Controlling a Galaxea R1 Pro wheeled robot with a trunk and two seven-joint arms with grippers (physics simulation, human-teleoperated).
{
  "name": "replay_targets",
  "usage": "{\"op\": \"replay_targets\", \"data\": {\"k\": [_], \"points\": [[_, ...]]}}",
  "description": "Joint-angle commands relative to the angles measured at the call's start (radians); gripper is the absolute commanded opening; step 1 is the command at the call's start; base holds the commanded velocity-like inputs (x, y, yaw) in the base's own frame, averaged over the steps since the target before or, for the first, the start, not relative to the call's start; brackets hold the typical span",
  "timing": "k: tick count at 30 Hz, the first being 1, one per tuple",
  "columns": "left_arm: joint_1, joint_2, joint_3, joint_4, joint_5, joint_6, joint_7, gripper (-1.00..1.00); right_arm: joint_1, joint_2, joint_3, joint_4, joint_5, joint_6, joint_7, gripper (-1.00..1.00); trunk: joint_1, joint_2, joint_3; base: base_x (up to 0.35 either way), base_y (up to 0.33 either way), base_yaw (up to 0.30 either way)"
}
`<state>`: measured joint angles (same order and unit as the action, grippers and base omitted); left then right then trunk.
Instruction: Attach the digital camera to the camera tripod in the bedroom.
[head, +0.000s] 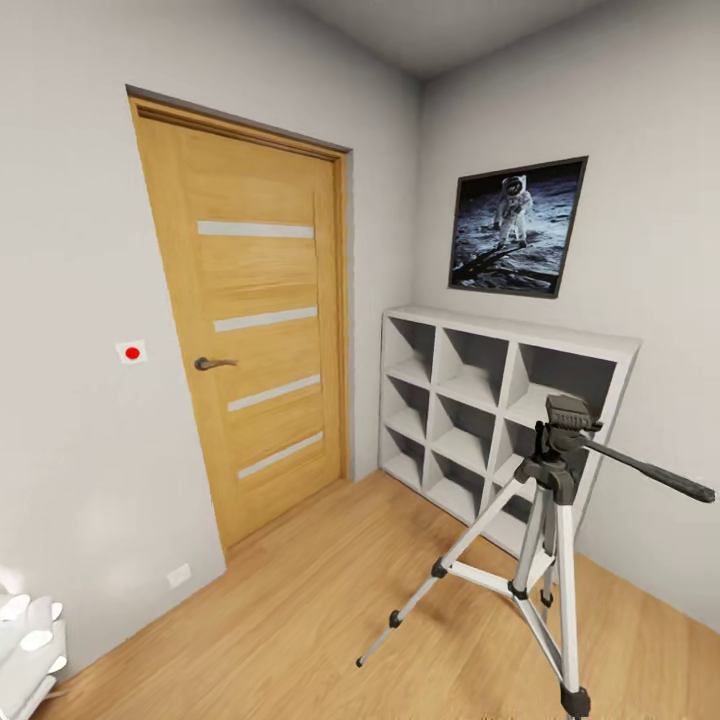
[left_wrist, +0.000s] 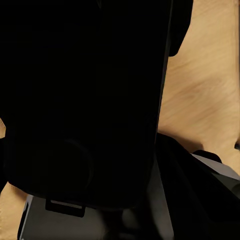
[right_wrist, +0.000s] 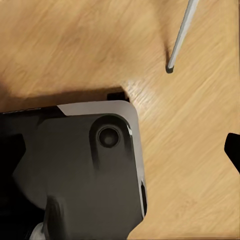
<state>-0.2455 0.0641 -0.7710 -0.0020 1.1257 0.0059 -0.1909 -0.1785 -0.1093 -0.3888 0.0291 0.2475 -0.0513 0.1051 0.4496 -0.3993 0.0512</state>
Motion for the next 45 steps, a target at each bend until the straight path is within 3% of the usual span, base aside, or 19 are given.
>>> {"op": "replay_targets", "data": {"k": [1,45], "points": [[0.0,0.0,-0.008,0.0,0.009,0.0,-0.007,-1.0,-0.001,-0.001,-0.009,0.003,0.008,-0.005,0.001,1.0,0.0,-0.001,0.0,0.0,0.0,-0.295],[0.0,0.003,-0.005,-0.001,0.01,0.005,-0.007,-1.0,-0.001,-0.001,-0.009,0.003,0.006,-0.004,-0.004,1.0,0.0,-0.001,0.0,0.0,0.0,-0.295]]}}
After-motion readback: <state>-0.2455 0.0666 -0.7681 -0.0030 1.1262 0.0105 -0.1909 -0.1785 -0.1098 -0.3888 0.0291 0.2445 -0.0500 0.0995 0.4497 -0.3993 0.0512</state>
